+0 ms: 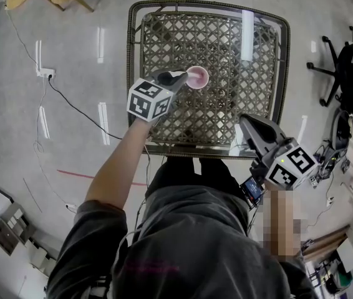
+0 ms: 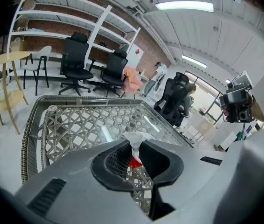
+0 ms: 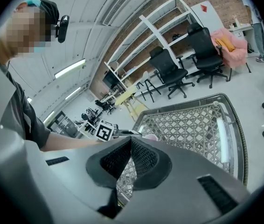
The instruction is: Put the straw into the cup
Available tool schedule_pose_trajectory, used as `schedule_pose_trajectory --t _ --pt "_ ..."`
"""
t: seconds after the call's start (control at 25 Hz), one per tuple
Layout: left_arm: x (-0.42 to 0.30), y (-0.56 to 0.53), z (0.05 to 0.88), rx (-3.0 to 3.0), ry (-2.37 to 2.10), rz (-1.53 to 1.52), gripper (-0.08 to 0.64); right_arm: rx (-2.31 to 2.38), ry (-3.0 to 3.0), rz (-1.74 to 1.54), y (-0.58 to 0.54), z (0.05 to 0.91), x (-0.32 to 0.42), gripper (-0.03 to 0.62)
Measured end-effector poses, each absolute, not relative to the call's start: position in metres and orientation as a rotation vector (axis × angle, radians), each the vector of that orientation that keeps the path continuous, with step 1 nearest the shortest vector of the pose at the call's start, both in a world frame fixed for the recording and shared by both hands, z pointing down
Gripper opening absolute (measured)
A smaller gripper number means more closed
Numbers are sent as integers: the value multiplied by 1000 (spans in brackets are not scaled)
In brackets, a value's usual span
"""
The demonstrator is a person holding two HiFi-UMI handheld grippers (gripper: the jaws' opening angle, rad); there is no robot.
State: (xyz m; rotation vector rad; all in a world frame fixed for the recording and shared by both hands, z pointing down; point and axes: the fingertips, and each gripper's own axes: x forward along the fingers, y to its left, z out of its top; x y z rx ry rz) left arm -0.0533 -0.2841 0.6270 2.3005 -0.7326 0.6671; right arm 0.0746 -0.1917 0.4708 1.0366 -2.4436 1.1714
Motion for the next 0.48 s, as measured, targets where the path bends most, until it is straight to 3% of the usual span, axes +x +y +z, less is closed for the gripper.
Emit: schedule_pose_trajectory --t 0.48 --pt "-54 -281 626 2306 -713 655 55 1025 -2445 1159 -193 467 70 14"
